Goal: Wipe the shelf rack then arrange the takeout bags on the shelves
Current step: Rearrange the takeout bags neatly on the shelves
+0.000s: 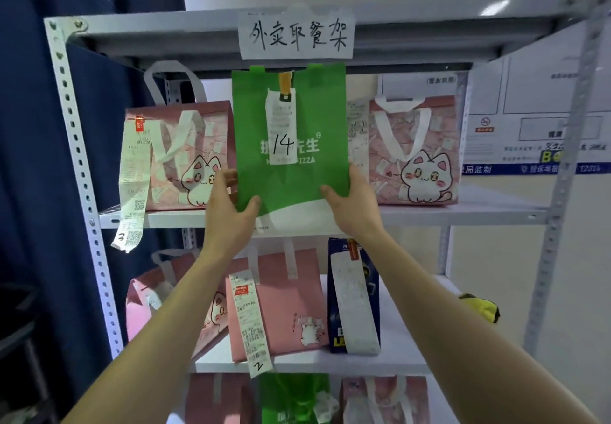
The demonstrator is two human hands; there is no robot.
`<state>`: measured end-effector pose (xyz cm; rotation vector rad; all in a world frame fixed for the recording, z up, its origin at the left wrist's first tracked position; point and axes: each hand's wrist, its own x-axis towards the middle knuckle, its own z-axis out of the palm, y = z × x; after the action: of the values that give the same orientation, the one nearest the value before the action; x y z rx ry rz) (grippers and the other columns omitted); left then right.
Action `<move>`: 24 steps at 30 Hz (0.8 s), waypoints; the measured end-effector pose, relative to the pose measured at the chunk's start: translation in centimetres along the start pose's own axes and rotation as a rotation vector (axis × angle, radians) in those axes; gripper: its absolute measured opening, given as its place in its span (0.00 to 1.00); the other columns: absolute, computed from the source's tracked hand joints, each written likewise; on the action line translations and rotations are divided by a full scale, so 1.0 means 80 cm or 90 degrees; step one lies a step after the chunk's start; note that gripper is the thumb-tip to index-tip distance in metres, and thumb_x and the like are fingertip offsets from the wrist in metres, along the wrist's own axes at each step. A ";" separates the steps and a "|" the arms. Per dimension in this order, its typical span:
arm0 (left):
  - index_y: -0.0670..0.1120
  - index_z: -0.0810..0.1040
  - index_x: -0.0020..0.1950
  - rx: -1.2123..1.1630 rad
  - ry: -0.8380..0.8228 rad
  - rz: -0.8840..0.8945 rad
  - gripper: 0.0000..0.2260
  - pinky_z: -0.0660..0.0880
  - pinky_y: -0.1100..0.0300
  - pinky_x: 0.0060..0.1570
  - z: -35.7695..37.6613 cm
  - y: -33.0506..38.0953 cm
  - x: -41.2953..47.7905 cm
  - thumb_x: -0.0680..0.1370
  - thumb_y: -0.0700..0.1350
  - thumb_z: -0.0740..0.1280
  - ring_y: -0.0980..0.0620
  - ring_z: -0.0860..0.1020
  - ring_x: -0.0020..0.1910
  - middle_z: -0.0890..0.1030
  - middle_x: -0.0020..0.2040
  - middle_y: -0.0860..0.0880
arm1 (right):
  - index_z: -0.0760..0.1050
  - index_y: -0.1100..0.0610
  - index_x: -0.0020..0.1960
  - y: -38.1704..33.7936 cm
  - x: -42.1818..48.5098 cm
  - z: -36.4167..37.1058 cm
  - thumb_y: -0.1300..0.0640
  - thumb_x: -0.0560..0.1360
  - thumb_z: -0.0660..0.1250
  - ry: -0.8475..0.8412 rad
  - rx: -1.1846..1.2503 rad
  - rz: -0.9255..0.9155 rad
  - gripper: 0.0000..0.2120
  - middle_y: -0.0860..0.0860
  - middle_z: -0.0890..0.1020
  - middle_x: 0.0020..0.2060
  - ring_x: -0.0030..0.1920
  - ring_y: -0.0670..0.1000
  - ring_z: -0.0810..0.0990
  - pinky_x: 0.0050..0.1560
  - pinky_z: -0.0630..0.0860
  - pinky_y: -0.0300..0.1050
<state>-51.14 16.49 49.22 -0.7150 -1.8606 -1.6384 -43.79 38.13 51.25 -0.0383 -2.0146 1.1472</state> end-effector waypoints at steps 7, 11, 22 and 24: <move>0.54 0.73 0.64 -0.004 0.024 -0.007 0.18 0.83 0.52 0.64 0.022 0.052 -0.120 0.82 0.37 0.75 0.61 0.84 0.61 0.83 0.61 0.61 | 0.73 0.52 0.73 0.016 -0.097 -0.084 0.62 0.81 0.71 -0.026 0.078 -0.027 0.22 0.38 0.82 0.58 0.57 0.36 0.81 0.65 0.78 0.38; 0.55 0.75 0.60 -0.037 -0.005 -0.009 0.18 0.84 0.62 0.59 0.073 0.075 -0.212 0.81 0.35 0.75 0.61 0.85 0.59 0.86 0.58 0.62 | 0.75 0.50 0.71 0.060 -0.164 -0.155 0.64 0.81 0.71 -0.011 0.077 -0.009 0.21 0.32 0.81 0.53 0.53 0.28 0.79 0.54 0.77 0.25; 0.55 0.76 0.60 -0.008 -0.202 -0.203 0.17 0.82 0.58 0.63 0.268 0.019 -0.380 0.82 0.35 0.74 0.60 0.85 0.59 0.85 0.58 0.61 | 0.75 0.52 0.73 0.271 -0.308 -0.278 0.67 0.80 0.71 0.051 0.040 0.223 0.24 0.42 0.84 0.60 0.62 0.46 0.83 0.66 0.81 0.52; 0.51 0.76 0.62 0.015 -0.223 -0.227 0.15 0.82 0.53 0.65 0.297 -0.003 -0.384 0.82 0.36 0.74 0.54 0.84 0.61 0.84 0.59 0.56 | 0.76 0.52 0.72 0.303 -0.307 -0.281 0.67 0.80 0.70 0.058 0.030 0.258 0.23 0.43 0.84 0.60 0.62 0.47 0.83 0.67 0.81 0.54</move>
<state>-31.07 39.08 24.88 -0.7291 -2.3635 -1.7910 -20.67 58.88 24.17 -0.4850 -1.9493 1.4129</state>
